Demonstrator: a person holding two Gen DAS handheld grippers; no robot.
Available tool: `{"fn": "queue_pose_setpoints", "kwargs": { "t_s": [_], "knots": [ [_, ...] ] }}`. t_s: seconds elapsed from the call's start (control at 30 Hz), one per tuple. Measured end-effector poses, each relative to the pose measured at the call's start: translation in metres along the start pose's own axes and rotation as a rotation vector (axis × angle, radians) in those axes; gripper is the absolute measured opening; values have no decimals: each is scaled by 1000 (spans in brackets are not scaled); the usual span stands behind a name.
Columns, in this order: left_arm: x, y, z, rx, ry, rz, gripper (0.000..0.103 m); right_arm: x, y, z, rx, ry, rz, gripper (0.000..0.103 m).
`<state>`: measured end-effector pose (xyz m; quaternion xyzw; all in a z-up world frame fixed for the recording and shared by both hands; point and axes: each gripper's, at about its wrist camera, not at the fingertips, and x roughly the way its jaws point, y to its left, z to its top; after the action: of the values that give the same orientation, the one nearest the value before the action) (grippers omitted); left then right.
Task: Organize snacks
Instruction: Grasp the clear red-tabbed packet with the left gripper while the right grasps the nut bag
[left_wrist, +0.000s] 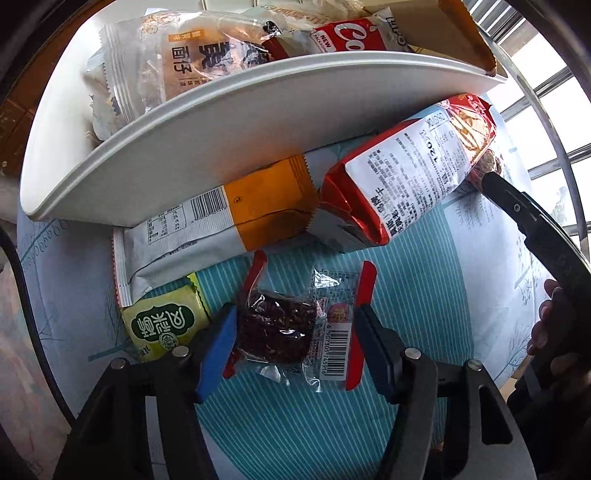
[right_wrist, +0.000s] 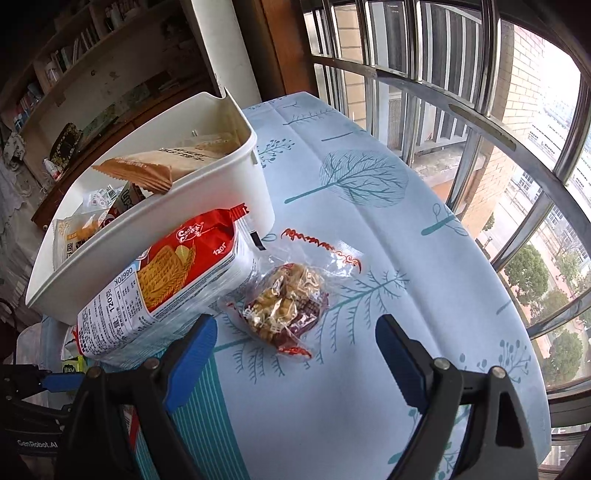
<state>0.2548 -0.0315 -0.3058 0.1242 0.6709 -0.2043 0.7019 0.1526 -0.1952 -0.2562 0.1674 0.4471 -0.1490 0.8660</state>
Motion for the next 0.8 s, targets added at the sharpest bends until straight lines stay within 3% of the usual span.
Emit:
{"fn": "queue_pose_setpoints", "kwargs": {
  "t_s": [0.53, 0.6, 0.67, 0.8],
  "knots": [
    [20, 14, 11, -17, 40, 9, 58, 23, 0, 23, 20, 60, 11, 78],
    [21, 15, 13, -10, 44, 18, 56, 27, -1, 24, 25, 80, 11, 72],
    [22, 15, 12, -5, 44, 32, 53, 31, -1, 25, 28, 92, 12, 59],
    [20, 15, 12, -12, 43, 41, 49, 34, 1, 26, 30, 93, 21, 51]
  ]
}}
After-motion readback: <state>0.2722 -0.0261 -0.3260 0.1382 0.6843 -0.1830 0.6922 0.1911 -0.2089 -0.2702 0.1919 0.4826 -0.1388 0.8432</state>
